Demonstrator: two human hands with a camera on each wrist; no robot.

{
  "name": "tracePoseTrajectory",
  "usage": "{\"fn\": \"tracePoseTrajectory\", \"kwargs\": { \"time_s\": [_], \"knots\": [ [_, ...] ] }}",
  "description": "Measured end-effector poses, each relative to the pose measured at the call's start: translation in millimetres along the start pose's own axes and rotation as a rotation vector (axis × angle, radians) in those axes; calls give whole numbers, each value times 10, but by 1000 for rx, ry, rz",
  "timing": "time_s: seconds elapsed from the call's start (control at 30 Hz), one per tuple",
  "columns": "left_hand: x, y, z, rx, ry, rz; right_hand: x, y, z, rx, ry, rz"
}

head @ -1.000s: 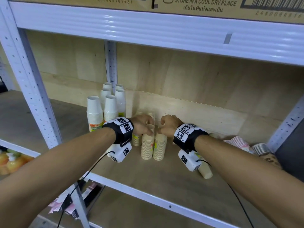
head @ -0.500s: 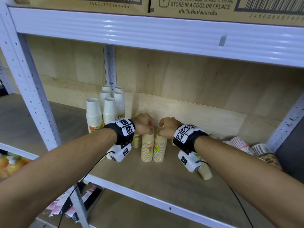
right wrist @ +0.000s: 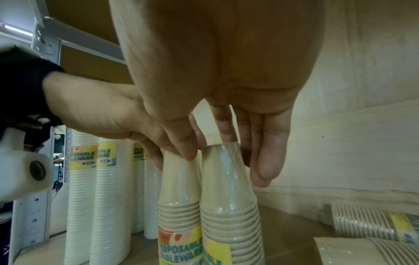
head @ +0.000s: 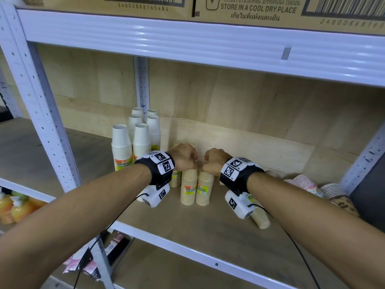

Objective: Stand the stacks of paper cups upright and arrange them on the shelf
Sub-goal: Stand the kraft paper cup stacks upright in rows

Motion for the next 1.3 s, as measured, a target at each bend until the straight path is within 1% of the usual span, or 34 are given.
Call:
{"fn": "tracePoseTrajectory", "kwargs": {
  "time_s": [0.1,0.4,0.63,0.8,0.97,1.3],
  "knots": [
    [2,-16,-22,-14,10,5,-2,9,-12,10,19,-8],
    [-5,15,-30,-14,-30,-2,-8,-47,5,-42,-23,-24],
    [-244,38,15,-26,-12,-39,-83,-153,-13,-81,-2,-25],
    [-373,-67,54,-64,13,-63,-115,-321,-19,-133,25,-56],
    [-406,-206,106,-98,32,-85,-71,-437,-59,-139,21,-83],
    [-399,-347,192,-100,30,-82,44,-566,-140,-179,10,-96]
  ]
}}
Point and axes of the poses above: each hand's wrist, its own z-axis away from the middle knuckle, its own x-axis out of the palm, y = z × x, the point moved 7 cm from there along -z, towards the middle knuckle, and after that the axes turned 11 degrees about z, right-handed, at the moved point
